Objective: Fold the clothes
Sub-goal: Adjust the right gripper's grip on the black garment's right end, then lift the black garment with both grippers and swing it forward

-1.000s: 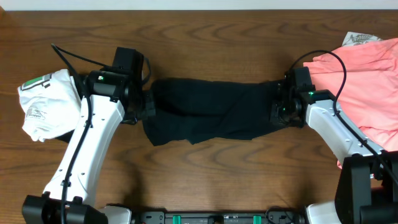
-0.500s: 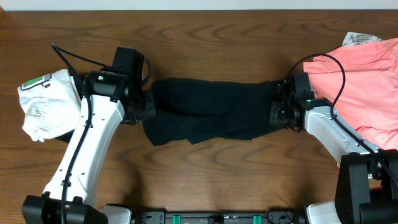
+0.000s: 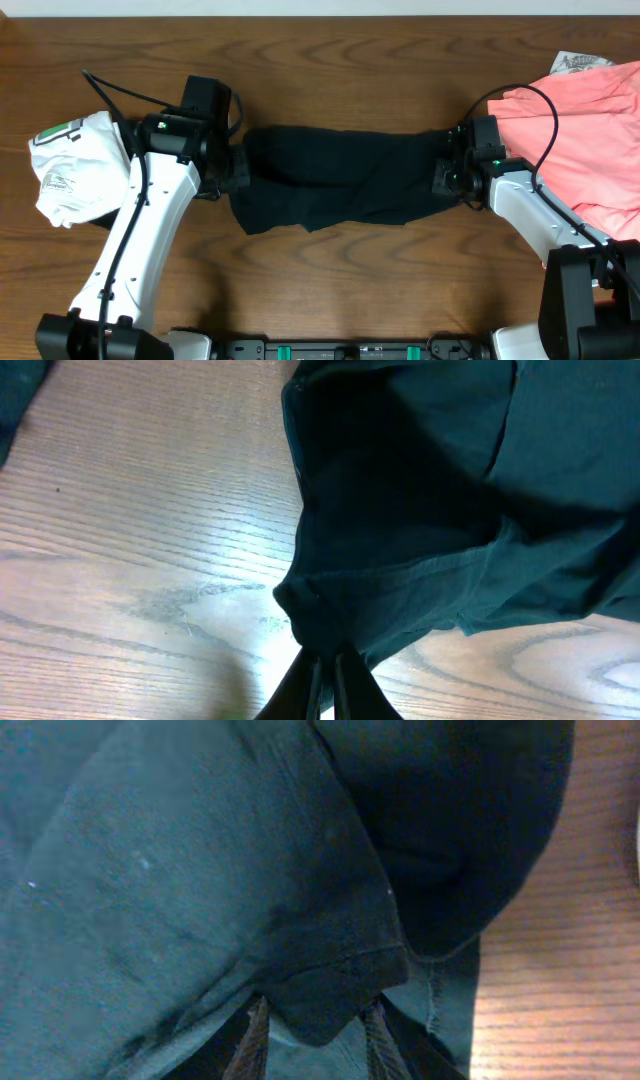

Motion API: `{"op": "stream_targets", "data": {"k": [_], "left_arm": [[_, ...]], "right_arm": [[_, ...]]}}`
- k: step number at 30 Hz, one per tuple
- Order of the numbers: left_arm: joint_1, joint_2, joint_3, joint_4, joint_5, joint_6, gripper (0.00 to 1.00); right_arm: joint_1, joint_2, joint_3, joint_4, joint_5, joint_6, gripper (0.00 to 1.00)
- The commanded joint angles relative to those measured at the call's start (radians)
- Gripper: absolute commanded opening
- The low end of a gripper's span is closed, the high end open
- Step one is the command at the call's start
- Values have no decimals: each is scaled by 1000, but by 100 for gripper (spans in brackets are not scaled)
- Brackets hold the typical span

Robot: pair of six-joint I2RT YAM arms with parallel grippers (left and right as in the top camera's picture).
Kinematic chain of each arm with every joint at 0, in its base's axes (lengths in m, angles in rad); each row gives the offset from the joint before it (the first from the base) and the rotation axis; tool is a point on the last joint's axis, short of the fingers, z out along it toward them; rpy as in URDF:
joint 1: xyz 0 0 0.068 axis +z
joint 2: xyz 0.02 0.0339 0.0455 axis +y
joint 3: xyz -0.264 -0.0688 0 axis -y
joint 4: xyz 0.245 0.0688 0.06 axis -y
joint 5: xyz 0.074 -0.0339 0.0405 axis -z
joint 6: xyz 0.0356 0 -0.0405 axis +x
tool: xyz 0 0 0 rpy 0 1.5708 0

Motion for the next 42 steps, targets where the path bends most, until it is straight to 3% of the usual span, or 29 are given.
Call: {"op": "stream_targets", "data": {"k": [1, 18, 30, 33, 42], "left_arm": [[6, 8, -3, -6, -15, 17, 7], [6, 8, -3, -5, -15, 17, 7], [6, 8, -3, -5, -15, 16, 7], [6, 8, -3, -5, -15, 16, 7], [6, 7, -3, 2, -15, 17, 6]], "right_arm": [[0, -8, -8, 19, -36, 18, 31], [37, -8, -9, 63, -40, 23, 29], [37, -8, -10, 70, -40, 36, 14], [37, -8, -10, 70, -48, 36, 1], [32, -42, 22, 14, -72, -31, 1]]}}
